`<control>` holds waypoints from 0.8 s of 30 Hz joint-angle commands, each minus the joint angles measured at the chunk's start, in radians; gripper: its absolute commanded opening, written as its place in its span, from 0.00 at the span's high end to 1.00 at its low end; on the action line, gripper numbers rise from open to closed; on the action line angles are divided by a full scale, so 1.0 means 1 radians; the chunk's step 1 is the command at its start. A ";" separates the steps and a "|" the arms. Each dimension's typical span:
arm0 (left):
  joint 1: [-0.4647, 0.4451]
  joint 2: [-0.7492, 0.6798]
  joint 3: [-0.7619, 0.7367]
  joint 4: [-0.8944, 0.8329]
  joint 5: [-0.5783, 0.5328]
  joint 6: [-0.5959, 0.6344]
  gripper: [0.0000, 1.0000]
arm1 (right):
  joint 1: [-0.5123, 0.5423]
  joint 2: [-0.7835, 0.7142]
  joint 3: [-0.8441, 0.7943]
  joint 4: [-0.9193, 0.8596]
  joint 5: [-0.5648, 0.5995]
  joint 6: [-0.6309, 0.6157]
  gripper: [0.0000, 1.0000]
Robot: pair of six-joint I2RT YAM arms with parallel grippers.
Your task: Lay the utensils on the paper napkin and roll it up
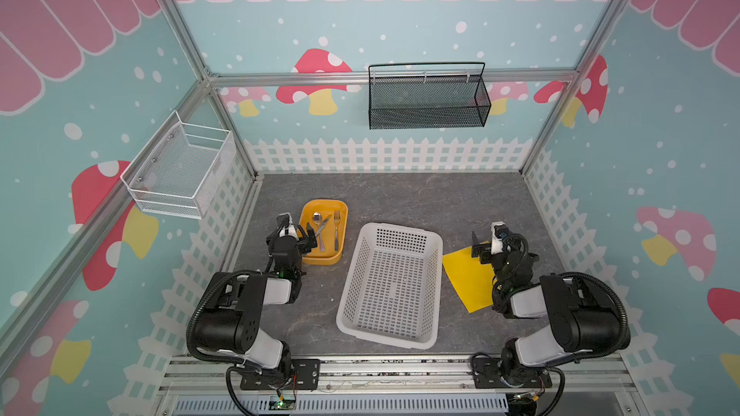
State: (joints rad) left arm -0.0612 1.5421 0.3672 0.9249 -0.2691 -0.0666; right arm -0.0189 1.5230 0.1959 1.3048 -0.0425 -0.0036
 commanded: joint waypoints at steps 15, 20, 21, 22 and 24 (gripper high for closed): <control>0.001 0.001 0.025 -0.033 0.004 0.021 0.00 | -0.003 0.010 0.020 -0.006 0.024 -0.003 0.00; 0.012 0.000 0.031 -0.047 0.027 0.017 0.00 | -0.004 0.010 0.021 -0.008 0.024 -0.003 0.00; 0.012 -0.001 0.030 -0.046 0.028 0.016 0.00 | -0.003 0.010 0.022 -0.008 0.024 -0.003 0.00; 0.012 0.000 0.030 -0.045 0.027 0.016 0.00 | -0.004 0.009 0.020 -0.007 0.024 -0.003 0.00; 0.012 -0.003 0.026 -0.040 0.028 0.016 0.00 | -0.004 0.006 0.017 -0.003 0.025 -0.006 0.00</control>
State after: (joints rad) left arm -0.0544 1.5421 0.3786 0.8925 -0.2565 -0.0669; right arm -0.0189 1.5230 0.2016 1.2926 -0.0238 -0.0029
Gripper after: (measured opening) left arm 0.997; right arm 0.995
